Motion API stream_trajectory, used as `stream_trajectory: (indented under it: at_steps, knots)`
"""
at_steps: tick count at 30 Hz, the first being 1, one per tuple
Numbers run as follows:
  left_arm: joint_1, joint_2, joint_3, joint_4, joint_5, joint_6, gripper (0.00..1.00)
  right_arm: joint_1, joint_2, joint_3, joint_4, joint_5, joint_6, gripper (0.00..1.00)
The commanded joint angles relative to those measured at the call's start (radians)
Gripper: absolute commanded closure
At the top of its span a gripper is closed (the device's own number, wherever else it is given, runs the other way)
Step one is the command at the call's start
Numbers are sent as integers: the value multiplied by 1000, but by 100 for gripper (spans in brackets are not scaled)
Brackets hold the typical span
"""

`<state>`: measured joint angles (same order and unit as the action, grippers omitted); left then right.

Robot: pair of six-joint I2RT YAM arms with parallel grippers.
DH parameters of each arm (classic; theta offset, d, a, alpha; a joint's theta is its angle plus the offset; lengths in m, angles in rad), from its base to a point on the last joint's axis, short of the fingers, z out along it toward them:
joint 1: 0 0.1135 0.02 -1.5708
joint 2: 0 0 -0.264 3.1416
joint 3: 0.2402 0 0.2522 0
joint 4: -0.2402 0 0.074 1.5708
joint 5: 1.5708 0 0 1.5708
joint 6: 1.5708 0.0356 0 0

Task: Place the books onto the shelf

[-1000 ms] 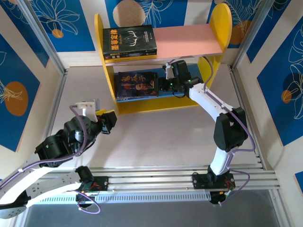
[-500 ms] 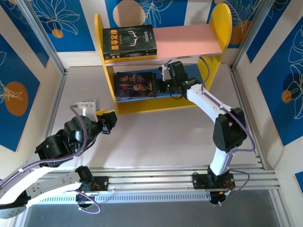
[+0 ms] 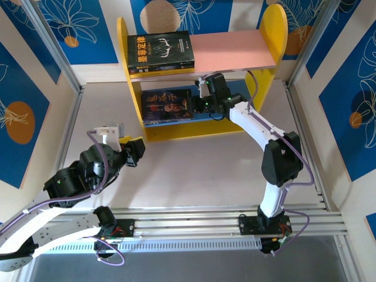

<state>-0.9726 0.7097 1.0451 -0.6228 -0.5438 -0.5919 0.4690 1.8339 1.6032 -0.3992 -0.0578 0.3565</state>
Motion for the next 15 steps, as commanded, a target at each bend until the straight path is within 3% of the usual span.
stream_trajectory:
  at_steps: [1,15]
  knots:
    - [7,-4,21,-17,2,26,53,18,16,50,10,-43,-10,65]
    - [6,-6,13,-17,2,24,53,19,40,80,17,-44,-2,65]
